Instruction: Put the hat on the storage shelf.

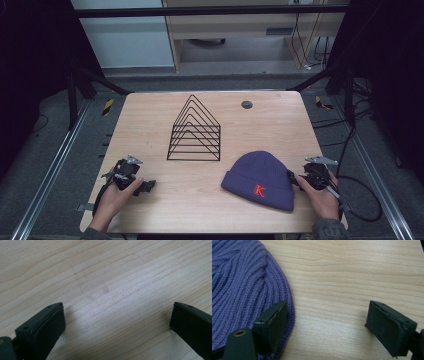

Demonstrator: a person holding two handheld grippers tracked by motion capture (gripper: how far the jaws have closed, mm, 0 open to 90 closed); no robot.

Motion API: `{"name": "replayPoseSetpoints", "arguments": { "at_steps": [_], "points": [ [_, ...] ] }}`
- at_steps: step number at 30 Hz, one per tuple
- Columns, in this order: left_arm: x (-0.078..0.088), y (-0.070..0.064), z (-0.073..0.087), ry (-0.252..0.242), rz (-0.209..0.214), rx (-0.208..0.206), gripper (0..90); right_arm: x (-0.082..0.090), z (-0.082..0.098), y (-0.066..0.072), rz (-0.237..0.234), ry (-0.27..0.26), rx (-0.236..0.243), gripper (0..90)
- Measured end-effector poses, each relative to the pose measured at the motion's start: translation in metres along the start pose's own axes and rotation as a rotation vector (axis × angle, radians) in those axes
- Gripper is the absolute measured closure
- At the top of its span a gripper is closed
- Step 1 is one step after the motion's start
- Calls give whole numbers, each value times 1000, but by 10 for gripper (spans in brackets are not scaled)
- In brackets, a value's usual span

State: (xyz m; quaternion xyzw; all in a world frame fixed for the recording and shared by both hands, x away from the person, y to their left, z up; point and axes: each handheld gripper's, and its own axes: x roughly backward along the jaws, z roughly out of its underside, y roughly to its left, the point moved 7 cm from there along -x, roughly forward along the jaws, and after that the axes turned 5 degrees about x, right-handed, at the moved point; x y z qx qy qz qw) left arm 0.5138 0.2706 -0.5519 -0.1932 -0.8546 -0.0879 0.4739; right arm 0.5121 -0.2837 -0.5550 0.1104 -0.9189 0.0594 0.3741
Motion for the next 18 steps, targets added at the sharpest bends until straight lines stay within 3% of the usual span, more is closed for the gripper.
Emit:
{"name": "replayPoseSetpoints", "arguments": {
  "at_steps": [11, 15, 18],
  "points": [
    [0, -1, 1, -3, 5, -2, 0, 1, -2, 0, -4, 18, -35, 197],
    [1, -1, 1, 4, 5, -13, 0, 3, -9, -1, 25, 31, 0, 229],
    [1, -1, 2, 3, 5, -14, 0, 2, -22, 2, 26, 65, 59, 252]
  ]
}}
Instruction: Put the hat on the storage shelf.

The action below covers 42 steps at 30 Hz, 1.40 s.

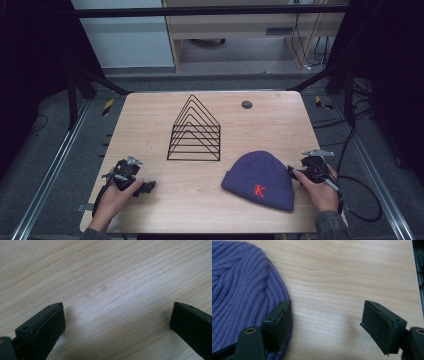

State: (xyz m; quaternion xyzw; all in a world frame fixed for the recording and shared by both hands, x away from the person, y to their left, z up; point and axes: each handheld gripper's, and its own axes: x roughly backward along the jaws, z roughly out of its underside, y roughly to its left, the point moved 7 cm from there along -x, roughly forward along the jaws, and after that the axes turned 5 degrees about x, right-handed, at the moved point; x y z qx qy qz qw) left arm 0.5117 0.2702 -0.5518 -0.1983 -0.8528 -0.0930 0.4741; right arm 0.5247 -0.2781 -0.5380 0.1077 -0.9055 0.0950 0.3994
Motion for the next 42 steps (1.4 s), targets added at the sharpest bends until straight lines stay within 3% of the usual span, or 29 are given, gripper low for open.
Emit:
{"name": "replayPoseSetpoints", "arguments": {
  "at_steps": [5, 6, 10, 18, 26, 28, 35, 39, 42],
  "points": [
    [0, 0, 0, 2, 4, -1, 0, -4, -18, 3, -5, 34, 71, 326],
    [0, 0, 0, 2, 3, -2, 0, -8, -27, 8, -17, 52, 102, 357],
    [0, 0, 0, 1, 3, 1, 0, -13, -42, 18, -58, 65, 136, 388],
    [0, 0, 0, -4, 3, 1, 0, -20, -65, 42, -153, 79, 143, 436],
    [0, 0, 0, -6, 2, 0, 0, -30, -73, 57, -203, 89, 135, 480],
    [0, 0, 0, -7, 3, 0, 0, -33, -74, 62, -227, 95, 115, 482],
    [0, 0, 0, -6, 5, -2, 0, -45, -69, 66, -231, 139, 72, 464],
    [0, -1, 0, -8, 5, -3, 0, -48, -67, 69, -239, 148, 70, 473],
    [0, -1, 0, -7, 5, -4, 0, -49, -65, 72, -251, 151, 77, 535]
  ]
}}
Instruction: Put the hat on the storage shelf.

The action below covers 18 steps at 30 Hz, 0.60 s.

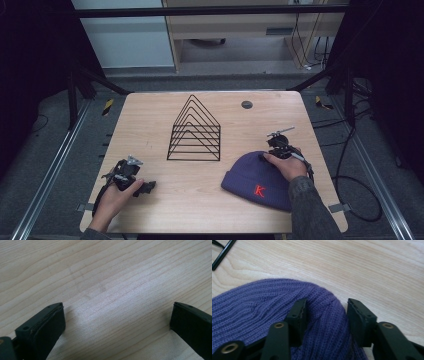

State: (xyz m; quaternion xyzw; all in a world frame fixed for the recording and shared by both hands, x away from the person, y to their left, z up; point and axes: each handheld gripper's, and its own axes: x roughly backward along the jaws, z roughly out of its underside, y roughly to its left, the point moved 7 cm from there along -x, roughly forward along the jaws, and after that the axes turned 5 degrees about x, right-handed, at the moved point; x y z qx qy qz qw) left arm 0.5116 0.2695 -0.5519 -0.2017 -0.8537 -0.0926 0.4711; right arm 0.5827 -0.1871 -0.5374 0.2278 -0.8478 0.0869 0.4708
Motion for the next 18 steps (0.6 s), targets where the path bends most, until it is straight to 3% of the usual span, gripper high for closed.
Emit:
{"name": "replayPoseSetpoints", "arguments": {
  "at_steps": [9, 18],
  "points": [
    [0, -1, 0, -2, 3, 2, 0, 4, -1, 4, -17, -26, 43, 750],
    [0, 0, -1, 3, 5, -12, 17, 26, -6, 13, -27, -79, 84, 785]
  ]
}}
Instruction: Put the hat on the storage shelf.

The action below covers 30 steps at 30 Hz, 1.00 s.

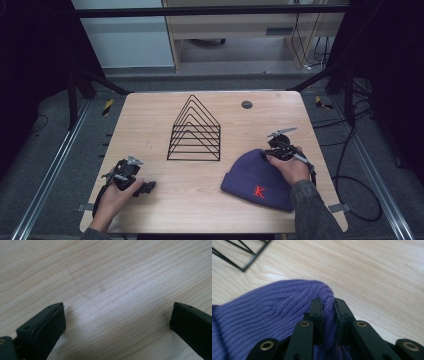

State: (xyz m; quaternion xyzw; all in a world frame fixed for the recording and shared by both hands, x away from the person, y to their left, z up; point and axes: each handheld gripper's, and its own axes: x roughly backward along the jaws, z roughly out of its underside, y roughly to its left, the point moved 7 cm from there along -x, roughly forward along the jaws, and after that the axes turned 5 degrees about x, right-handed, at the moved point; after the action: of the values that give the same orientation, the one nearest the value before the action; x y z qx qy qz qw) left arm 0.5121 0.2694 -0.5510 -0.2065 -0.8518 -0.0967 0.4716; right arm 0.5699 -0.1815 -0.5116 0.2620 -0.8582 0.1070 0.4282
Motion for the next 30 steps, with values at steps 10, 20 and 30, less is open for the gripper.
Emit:
{"name": "replayPoseSetpoints", "arguments": {
  "at_steps": [10, 20, 30],
  "points": [
    [13, 8, -13, -128, -22, 30, 54, 42, -17, 22, -15, -107, 92, 790],
    [16, 9, -14, -146, -26, 42, 55, 77, -31, 44, -42, -182, 167, 791],
    [17, 11, -15, -153, -36, 47, 55, 103, -47, 64, -65, -237, 238, 793]
  ]
}}
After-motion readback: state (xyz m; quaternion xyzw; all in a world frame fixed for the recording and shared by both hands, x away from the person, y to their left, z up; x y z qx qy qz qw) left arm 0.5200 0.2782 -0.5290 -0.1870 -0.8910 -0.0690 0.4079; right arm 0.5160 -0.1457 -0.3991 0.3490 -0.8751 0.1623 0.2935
